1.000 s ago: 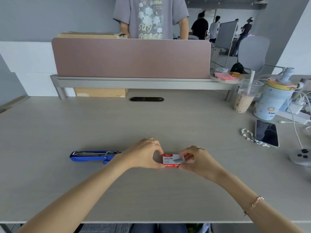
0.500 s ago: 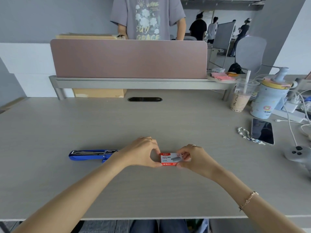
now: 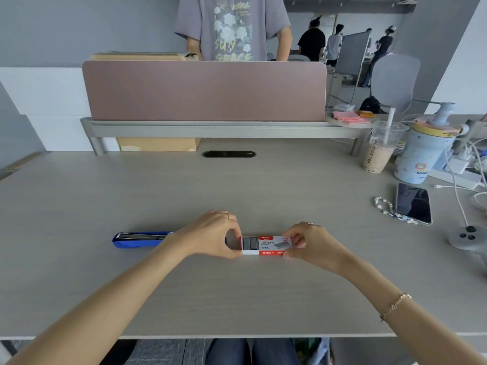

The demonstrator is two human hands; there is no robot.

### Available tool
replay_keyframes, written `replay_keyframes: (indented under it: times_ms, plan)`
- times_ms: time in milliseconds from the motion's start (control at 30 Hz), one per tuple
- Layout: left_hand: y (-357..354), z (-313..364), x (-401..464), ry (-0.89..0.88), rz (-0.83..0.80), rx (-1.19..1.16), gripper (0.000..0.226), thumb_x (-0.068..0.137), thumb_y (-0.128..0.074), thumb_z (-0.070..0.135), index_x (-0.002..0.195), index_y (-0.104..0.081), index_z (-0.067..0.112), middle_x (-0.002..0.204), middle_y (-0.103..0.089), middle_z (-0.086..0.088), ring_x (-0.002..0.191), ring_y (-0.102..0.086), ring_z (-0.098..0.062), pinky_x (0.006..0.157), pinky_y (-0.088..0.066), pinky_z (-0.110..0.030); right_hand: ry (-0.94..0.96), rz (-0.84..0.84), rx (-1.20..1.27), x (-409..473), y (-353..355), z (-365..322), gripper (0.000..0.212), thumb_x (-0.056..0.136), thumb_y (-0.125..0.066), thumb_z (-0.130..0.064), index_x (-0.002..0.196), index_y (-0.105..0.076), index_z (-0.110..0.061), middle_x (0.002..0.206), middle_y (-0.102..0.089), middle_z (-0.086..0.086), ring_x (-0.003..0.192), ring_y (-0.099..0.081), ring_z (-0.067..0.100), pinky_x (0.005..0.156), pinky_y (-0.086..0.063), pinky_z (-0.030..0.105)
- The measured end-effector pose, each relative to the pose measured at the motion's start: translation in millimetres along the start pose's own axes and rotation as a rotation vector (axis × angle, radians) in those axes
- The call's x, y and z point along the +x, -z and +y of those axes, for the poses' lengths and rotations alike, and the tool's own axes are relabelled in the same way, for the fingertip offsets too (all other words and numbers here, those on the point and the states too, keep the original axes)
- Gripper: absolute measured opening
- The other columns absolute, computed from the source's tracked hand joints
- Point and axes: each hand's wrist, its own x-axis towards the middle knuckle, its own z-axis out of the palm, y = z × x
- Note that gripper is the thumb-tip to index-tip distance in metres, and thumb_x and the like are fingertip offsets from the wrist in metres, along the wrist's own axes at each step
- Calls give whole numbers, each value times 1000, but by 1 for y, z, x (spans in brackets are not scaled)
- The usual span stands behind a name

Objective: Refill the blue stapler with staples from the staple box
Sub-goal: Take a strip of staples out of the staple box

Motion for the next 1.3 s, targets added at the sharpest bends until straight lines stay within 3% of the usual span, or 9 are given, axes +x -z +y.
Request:
replay_keyframes:
  times_ms: [367,533,667,1033,1300]
  plan:
    - [3,1,3,-3,-32,42,40,70,-70,52,101,-63,28,102,-62,12,96,-51,-8,80,-41,-24,12,7,-5,1,-1,0,24,68,-77,-17,88,-65,-24,96,-63,2,86,-61,15,76,-50,23]
    - [6,5,4,-16,-67,-28,30,71,-71,49,95,-62,34,101,-57,14,95,-46,-4,80,-42,-25,6,12,-12,1,-2,1,25,69,-76,-17,91,-66,-20,96,-63,3,86,-61,15,74,-50,23]
    - [5,7,7,-4,-61,-45,25,71,-70,49,91,-64,35,100,-56,17,95,-47,-3,81,-44,-27,5,17,-28,1,-3,2,25,69,-76,-18,93,-66,-19,97,-63,2,85,-60,14,67,-46,12]
    - [6,8,13,76,-80,-165,14,79,-69,42,85,-69,29,103,-59,9,100,-53,-9,90,-46,-36,21,21,-45,0,-2,-1,25,71,-75,-19,94,-66,-18,98,-62,4,85,-61,16,76,-52,27]
    - [8,7,14,158,-69,-304,19,84,-67,34,89,-71,16,105,-62,0,99,-57,-13,92,-45,-31,27,33,-83,-1,-4,0,29,72,-74,-23,99,-63,-18,102,-61,5,88,-61,16,78,-51,26]
